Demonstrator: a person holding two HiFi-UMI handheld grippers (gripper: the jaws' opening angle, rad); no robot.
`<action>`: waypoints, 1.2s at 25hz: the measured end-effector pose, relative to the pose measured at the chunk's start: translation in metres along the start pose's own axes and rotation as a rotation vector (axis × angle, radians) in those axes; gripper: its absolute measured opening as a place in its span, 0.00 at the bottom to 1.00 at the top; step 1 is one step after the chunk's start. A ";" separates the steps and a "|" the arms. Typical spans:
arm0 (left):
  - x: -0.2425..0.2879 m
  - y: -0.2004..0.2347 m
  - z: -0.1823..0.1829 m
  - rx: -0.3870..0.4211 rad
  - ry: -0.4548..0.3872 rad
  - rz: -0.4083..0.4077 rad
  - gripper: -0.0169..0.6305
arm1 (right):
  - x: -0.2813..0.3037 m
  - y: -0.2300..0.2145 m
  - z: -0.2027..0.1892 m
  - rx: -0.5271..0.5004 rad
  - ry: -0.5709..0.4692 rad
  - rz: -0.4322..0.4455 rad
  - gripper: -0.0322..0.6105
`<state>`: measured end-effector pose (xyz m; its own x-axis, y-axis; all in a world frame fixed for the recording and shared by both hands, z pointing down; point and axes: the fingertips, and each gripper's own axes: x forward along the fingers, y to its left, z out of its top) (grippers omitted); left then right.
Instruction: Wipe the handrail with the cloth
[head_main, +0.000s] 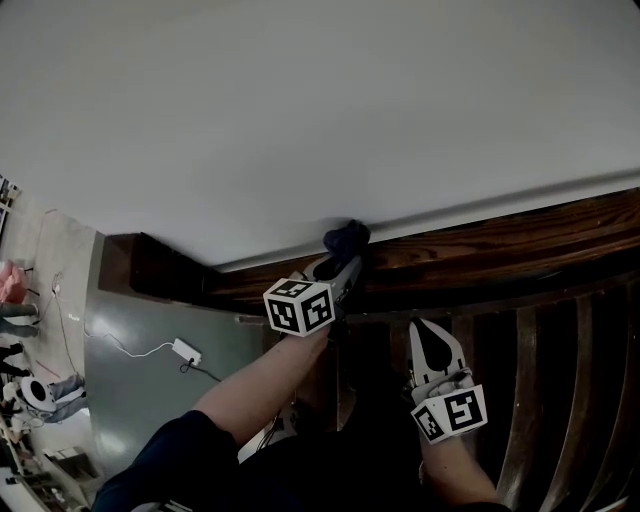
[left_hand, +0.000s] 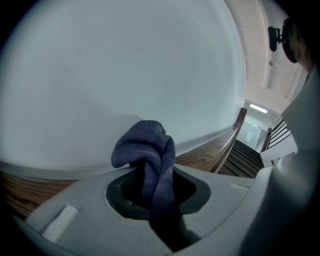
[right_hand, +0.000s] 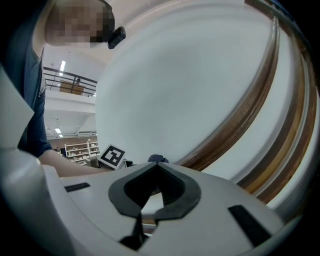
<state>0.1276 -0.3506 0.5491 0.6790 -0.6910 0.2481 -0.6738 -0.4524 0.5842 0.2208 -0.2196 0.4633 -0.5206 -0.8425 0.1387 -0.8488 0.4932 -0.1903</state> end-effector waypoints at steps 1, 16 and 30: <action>-0.003 0.005 -0.001 -0.002 -0.001 0.009 0.15 | 0.002 0.002 -0.001 -0.001 0.004 0.007 0.06; -0.054 0.108 -0.022 -0.052 -0.026 0.125 0.15 | 0.019 0.020 -0.024 -0.035 0.083 0.070 0.06; -0.106 0.193 -0.040 -0.095 -0.055 0.231 0.15 | 0.033 0.054 -0.043 -0.067 0.160 0.137 0.06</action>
<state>-0.0630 -0.3419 0.6669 0.4913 -0.8006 0.3429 -0.7771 -0.2252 0.5877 0.1533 -0.2117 0.4991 -0.6353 -0.7238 0.2694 -0.7703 0.6188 -0.1541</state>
